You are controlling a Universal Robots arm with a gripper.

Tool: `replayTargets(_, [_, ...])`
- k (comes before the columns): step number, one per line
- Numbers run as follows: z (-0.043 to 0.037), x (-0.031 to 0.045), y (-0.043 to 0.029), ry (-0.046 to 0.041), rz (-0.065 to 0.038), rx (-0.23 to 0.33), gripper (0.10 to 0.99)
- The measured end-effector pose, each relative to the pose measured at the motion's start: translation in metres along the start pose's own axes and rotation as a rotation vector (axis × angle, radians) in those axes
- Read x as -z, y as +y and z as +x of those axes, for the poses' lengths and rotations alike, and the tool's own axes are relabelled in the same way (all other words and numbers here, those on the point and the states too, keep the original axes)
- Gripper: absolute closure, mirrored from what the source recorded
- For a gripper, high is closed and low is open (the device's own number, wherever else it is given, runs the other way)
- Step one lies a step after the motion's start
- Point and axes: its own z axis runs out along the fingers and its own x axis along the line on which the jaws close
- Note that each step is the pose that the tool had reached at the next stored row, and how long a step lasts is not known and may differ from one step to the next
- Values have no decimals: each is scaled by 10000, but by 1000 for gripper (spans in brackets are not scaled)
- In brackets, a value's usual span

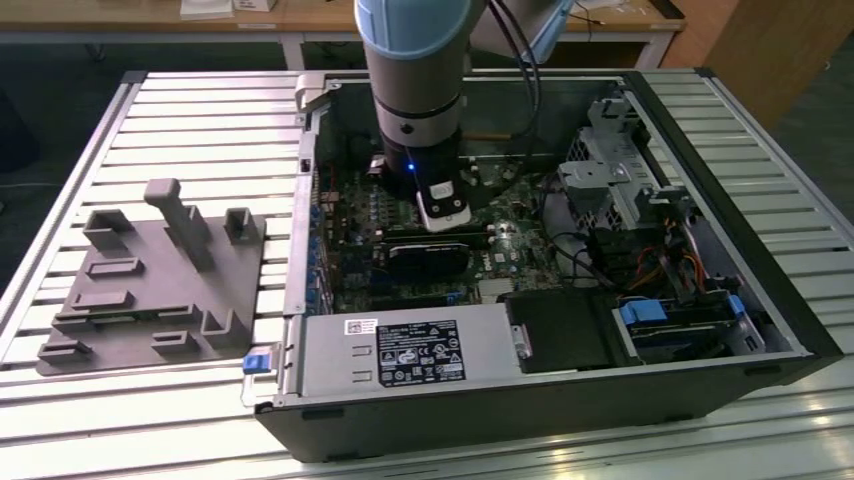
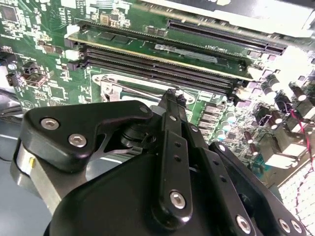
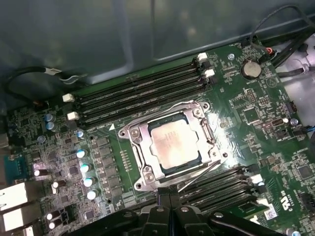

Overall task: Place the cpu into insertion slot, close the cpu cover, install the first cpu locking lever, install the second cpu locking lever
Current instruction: 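Install the second cpu locking lever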

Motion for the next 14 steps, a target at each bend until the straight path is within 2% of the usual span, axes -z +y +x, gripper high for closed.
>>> replayTargets(9, [49, -51, -105, 181, -474, 6, 980])
replayTargets(14, [48, -96, -139, 276, -573, 224, 980])
